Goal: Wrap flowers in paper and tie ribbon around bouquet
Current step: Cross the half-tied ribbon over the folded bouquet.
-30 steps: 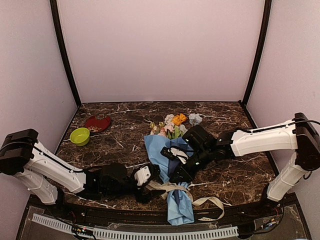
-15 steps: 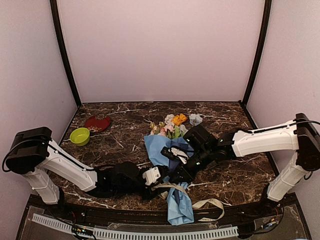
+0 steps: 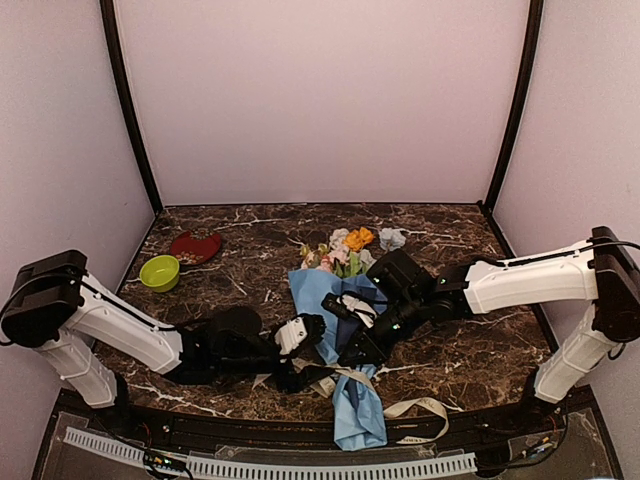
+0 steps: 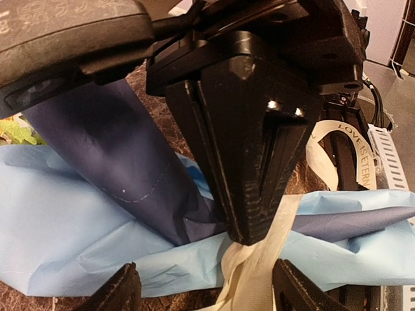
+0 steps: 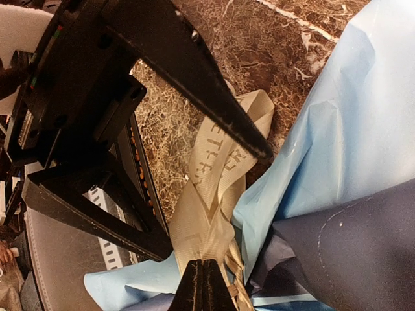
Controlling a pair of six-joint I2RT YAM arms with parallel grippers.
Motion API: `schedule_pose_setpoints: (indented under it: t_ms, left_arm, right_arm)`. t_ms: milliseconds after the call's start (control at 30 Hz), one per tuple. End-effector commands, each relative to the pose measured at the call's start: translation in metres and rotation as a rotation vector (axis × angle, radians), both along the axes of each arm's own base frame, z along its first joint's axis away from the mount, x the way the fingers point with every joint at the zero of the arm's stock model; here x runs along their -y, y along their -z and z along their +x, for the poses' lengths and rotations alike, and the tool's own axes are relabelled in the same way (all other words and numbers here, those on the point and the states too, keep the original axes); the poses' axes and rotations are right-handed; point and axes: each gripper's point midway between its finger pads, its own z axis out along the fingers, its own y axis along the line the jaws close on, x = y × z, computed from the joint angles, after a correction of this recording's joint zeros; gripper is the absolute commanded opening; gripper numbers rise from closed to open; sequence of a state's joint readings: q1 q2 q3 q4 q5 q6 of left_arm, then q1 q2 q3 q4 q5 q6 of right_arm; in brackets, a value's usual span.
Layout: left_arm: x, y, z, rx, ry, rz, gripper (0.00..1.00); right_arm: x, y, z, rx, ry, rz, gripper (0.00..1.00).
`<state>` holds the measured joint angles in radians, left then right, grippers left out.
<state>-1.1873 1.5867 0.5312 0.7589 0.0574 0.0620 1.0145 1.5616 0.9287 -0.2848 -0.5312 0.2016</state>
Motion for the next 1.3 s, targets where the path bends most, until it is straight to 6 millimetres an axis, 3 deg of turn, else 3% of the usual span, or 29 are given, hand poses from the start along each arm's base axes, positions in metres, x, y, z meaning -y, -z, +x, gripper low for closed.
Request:
schedule_pose_setpoints:
  t_ms: [0,200,300,400,500,833,933,1033,1133,1267]
  left_arm:
    - [0.007,0.000,-0.012,-0.045,0.077,-0.019,0.69]
    - [0.017,0.009,-0.008,-0.037,0.084,0.013,0.60]
    - [0.021,0.014,0.005,-0.021,0.025,0.043,0.48]
    - [0.022,0.010,0.012,0.002,-0.009,0.019,0.43]
    - [0.022,0.005,0.016,0.008,-0.030,-0.023,0.42]
    - [0.017,0.020,0.027,0.031,-0.095,0.037,0.51]
    - [0.010,0.015,0.038,0.061,-0.169,0.029,0.47]
    - [0.012,0.008,0.037,0.081,-0.168,0.003,0.45]
    - [0.015,0.008,0.034,0.092,-0.158,-0.003,0.38]
    - [0.017,0.006,0.031,0.095,-0.150,-0.025,0.21]
  right_arm:
    - [-0.006,-0.014,-0.001,0.021,-0.002,0.054,0.00]
    - [-0.005,-0.013,-0.001,0.019,0.001,0.053,0.00]
    - [-0.006,-0.017,-0.001,0.016,-0.001,0.065,0.00]
    - [-0.007,-0.018,-0.003,0.009,-0.005,0.074,0.00]
    - [-0.007,-0.016,-0.005,-0.005,-0.007,0.079,0.00]
    - [-0.011,-0.032,-0.007,-0.020,0.013,0.153,0.00]
    - [-0.010,-0.029,-0.010,-0.040,0.011,0.155,0.00]
    - [-0.009,-0.025,-0.012,-0.052,0.011,0.152,0.00]
    - [-0.010,-0.024,-0.013,-0.066,0.002,0.156,0.00]
    - [-0.010,-0.023,-0.014,-0.069,-0.003,0.152,0.00]
